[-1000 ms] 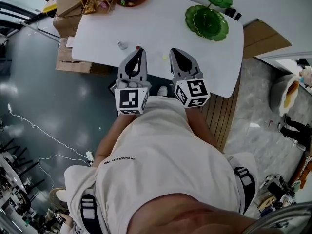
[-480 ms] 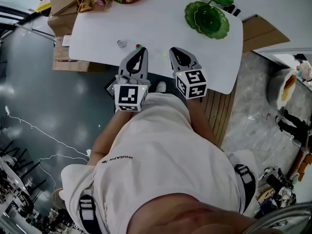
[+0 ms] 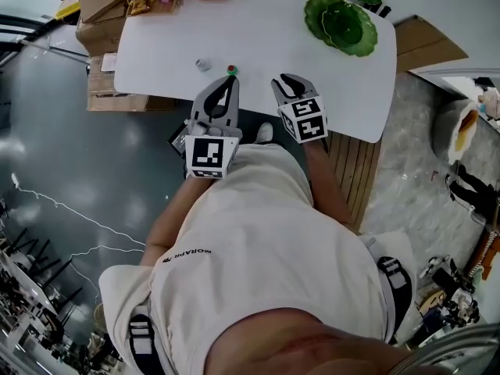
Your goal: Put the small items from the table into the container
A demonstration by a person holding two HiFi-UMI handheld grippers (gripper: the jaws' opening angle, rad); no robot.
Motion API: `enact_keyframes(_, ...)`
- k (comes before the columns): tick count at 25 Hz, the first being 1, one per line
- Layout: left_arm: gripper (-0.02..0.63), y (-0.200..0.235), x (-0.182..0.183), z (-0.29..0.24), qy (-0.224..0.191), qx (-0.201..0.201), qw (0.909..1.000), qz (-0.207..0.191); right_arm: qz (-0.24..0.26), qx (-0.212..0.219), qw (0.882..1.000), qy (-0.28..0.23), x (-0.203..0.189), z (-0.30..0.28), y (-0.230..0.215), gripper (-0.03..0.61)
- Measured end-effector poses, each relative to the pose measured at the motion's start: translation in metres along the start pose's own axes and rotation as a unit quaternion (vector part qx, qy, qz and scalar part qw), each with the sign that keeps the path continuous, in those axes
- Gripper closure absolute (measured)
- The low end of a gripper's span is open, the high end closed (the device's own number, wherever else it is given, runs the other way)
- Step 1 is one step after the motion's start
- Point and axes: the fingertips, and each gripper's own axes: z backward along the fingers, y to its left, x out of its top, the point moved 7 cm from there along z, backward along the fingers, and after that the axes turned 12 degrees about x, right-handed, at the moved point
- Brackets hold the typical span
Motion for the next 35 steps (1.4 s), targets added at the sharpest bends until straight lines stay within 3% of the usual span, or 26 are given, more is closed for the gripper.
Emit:
enact_keyframes(6, 0.611, 0.013, -0.002, -0.001, -0.003, -0.011, 0.9999, -0.003, 0.037, -0.013, 0.995, 0.092, -0.021, -0.032, -0.006, 0.469)
enact_keyframes(16, 0.611, 0.009, -0.007, -0.004, 0.008, -0.052, 0.9986, -0.01, 0.124, 0.02, 0.964, 0.236, -0.063, -0.069, -0.021, 0.457)
enact_keyframes(22, 0.611, 0.011, -0.008, -0.002, 0.008, -0.053, 0.9985, -0.011, 0.158, 0.049, 0.95, 0.264, -0.071, -0.084, -0.023, 0.451)
enact_keyframes(35, 0.611, 0.001, -0.009, 0.005, 0.006, -0.061, 0.998, -0.018, 0.213, 0.058, 0.928, 0.301, -0.107, -0.115, -0.049, 0.451)
